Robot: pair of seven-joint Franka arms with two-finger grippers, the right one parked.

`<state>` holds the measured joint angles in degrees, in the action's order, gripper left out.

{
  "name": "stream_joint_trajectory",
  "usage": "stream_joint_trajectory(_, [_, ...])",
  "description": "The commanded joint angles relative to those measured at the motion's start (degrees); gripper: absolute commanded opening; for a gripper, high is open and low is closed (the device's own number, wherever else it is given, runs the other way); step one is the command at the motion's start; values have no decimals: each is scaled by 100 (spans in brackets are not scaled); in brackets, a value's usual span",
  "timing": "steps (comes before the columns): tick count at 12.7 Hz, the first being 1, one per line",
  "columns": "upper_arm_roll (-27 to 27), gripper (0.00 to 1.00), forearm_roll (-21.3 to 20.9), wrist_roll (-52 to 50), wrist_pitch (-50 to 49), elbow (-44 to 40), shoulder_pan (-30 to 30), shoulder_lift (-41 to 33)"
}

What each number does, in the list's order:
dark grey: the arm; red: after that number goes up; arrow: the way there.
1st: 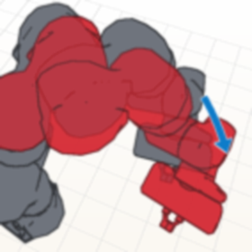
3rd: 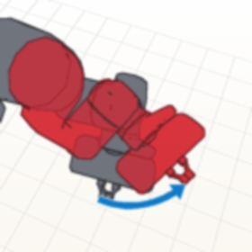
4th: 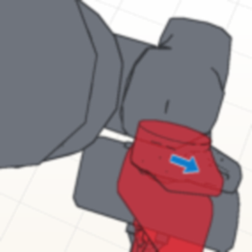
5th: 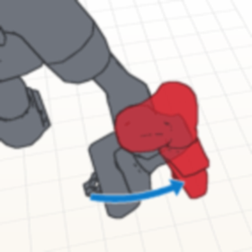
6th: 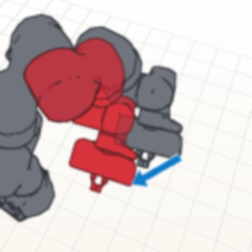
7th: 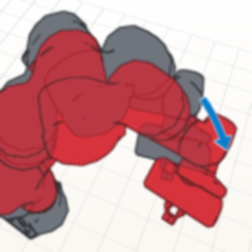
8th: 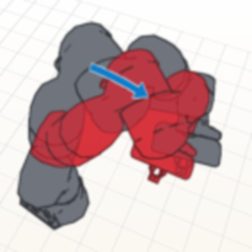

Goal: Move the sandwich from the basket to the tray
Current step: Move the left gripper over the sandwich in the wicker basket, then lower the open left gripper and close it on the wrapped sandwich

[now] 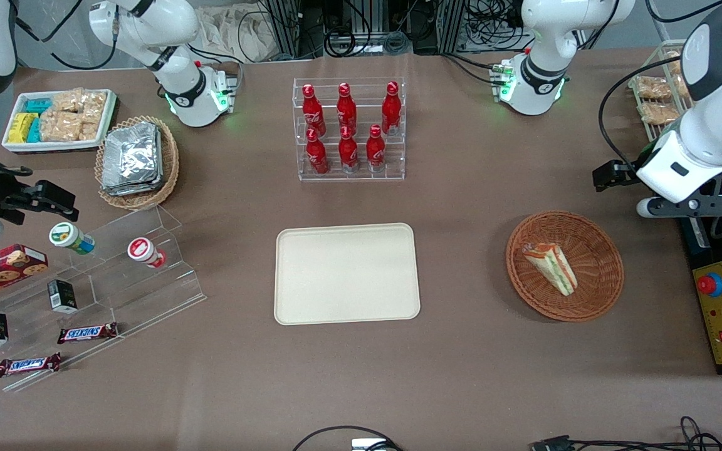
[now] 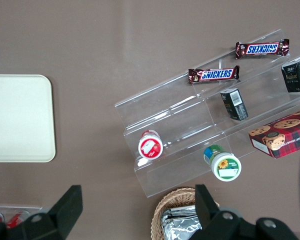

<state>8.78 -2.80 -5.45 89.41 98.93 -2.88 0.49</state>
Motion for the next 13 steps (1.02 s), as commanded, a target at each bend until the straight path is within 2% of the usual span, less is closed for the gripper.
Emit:
stream_joint_trajectory(1, [9,100,-167,1,15,-355,-29,450])
stream_joint_trajectory(4, [1,100,-107,-401,50,-777,-116,977])
stream_joint_trajectory(10, [18,100,218,-3028,480,-919,-222,2058])
stream_joint_trajectory(13, [27,100,411,-3716,744,-893,-204,2489])
